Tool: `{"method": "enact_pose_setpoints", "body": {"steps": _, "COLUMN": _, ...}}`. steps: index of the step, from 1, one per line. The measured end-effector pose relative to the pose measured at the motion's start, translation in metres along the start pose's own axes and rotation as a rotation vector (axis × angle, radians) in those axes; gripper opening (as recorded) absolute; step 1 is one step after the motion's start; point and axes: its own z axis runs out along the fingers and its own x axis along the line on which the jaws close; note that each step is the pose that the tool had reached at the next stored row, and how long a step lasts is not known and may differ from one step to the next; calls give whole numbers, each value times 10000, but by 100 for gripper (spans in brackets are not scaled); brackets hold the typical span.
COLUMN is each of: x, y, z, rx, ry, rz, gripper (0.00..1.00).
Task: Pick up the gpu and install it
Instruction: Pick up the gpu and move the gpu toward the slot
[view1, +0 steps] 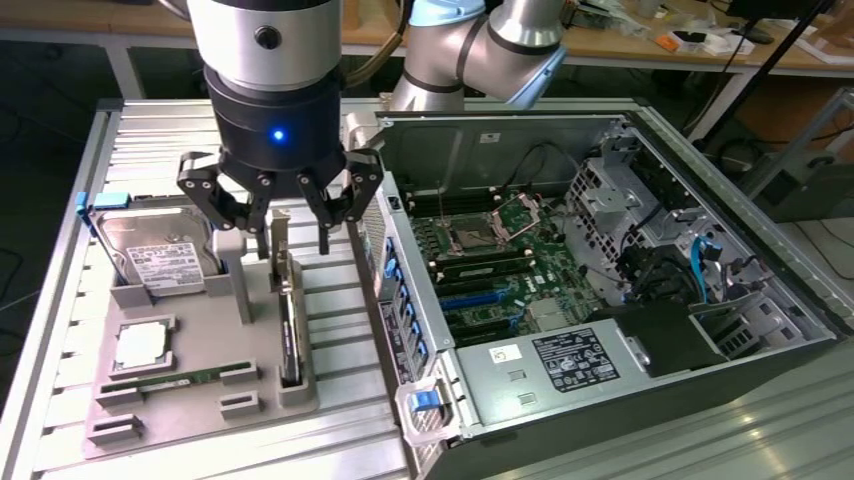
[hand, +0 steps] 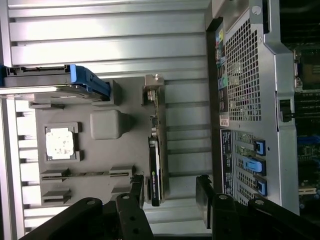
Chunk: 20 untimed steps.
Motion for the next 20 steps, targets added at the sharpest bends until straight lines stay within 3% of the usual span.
{"method": "enact_pose_setpoints", "body": {"steps": 20, "x": 2, "y": -3, "z": 58, "rx": 0, "ry": 1, "rz": 0, "gripper": 54}}
